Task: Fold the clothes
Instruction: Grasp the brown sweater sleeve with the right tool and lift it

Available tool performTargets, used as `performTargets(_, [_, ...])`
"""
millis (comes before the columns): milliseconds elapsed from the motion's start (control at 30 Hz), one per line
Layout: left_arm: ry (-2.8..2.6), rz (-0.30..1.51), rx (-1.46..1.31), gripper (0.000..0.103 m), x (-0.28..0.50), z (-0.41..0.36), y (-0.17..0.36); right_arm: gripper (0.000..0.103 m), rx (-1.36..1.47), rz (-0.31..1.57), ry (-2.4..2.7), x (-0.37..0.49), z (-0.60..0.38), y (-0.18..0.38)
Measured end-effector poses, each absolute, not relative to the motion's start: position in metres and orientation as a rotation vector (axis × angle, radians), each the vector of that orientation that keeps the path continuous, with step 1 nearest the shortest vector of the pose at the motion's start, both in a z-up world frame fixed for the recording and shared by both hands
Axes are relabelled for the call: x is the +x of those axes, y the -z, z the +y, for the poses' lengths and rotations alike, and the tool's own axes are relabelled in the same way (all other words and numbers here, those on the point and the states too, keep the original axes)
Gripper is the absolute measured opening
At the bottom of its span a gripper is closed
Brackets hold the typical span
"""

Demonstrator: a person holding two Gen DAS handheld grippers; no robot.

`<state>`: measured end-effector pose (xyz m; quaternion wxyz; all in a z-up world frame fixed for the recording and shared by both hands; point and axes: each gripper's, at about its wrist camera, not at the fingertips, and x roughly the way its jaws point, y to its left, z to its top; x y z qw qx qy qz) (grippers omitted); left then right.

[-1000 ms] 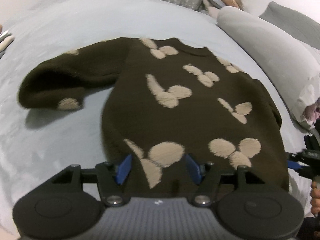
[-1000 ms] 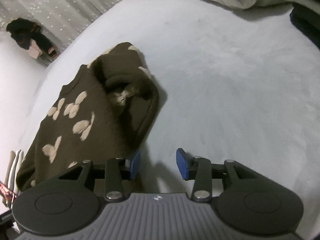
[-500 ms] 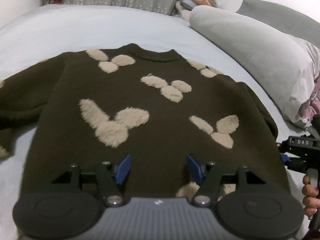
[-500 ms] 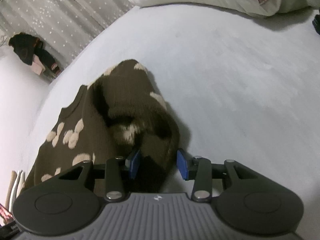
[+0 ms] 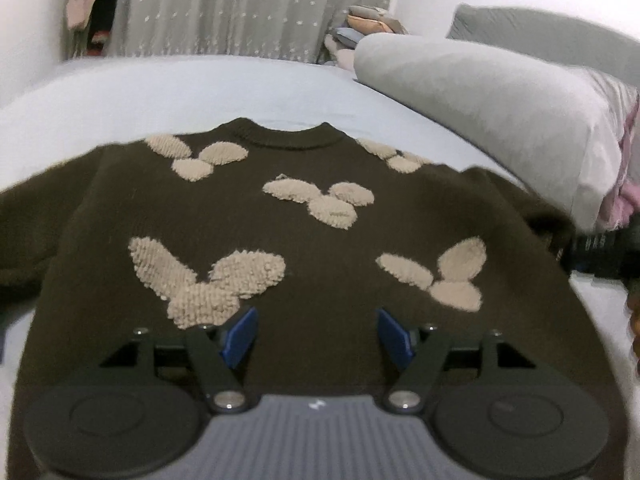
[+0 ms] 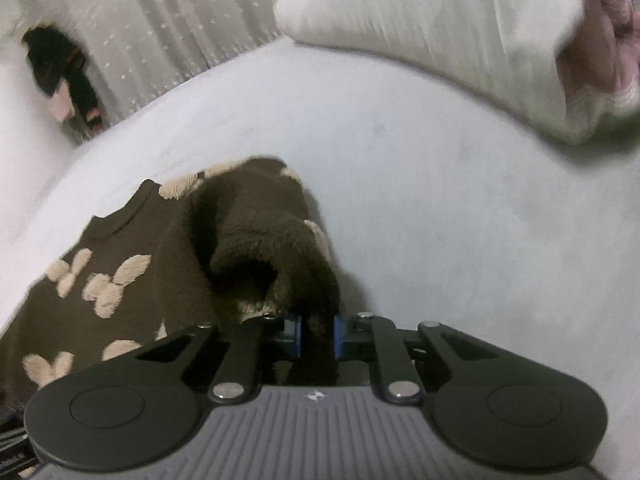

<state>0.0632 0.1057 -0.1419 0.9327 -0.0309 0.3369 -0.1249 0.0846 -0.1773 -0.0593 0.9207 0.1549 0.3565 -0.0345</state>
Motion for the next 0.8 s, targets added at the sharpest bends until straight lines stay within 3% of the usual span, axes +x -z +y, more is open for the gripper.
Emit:
performTargets(500, [0.253,0.671,0.029,0.074,0.058,0.096,0.146,0.013,-0.113,0.553,0.291,0.144,-0.224,-0.004])
performTargets(800, [0.263,0.668,0.027,0.077,0.060,0.098,0.148,0.016,-0.216,0.639,0.315,0.193,-0.234,0.010])
